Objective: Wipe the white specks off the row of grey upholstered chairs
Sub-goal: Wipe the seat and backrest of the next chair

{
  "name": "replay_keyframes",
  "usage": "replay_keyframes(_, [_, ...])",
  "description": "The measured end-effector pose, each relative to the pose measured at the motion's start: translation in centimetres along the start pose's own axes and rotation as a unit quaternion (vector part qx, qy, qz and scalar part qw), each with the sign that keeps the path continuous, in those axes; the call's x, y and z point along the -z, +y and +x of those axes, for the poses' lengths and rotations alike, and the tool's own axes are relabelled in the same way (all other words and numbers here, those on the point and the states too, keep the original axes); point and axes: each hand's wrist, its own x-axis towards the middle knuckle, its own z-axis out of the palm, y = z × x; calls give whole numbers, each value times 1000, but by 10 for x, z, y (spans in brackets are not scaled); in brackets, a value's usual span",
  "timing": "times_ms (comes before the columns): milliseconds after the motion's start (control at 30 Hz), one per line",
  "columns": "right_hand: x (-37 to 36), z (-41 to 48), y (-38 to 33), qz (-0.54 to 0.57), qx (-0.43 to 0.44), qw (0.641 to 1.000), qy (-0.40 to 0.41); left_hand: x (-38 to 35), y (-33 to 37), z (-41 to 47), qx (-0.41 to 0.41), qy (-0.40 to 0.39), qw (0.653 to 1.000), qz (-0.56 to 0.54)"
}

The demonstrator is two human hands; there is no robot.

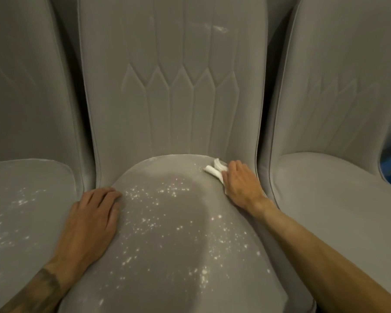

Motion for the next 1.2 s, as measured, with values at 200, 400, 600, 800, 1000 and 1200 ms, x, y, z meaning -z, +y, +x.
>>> replay_keyframes(200, [-15,-23,-56,120,77,990,-7,2,1,0,0,5,1000,-6])
replay_keyframes(400, [-10,3,-12,24,7,1000,-3,0,-2,-1,-6,7,1000,2])
replay_keyframes(600, [-22,11,-60,97,72,993,-2,2,0,-1,-12,5,1000,6])
replay_keyframes(800, [-12,23,-17,29,18,999,-18,2,-1,-1,-20,7,1000,13])
replay_keyframes(1000, [-22,30,-84,53,95,994,-12,5,3,-1,-15,3,1000,13])
replay_keyframes(1200, [-19,34,-47,60,87,994,-15,4,1,0,-18,4,1000,19])
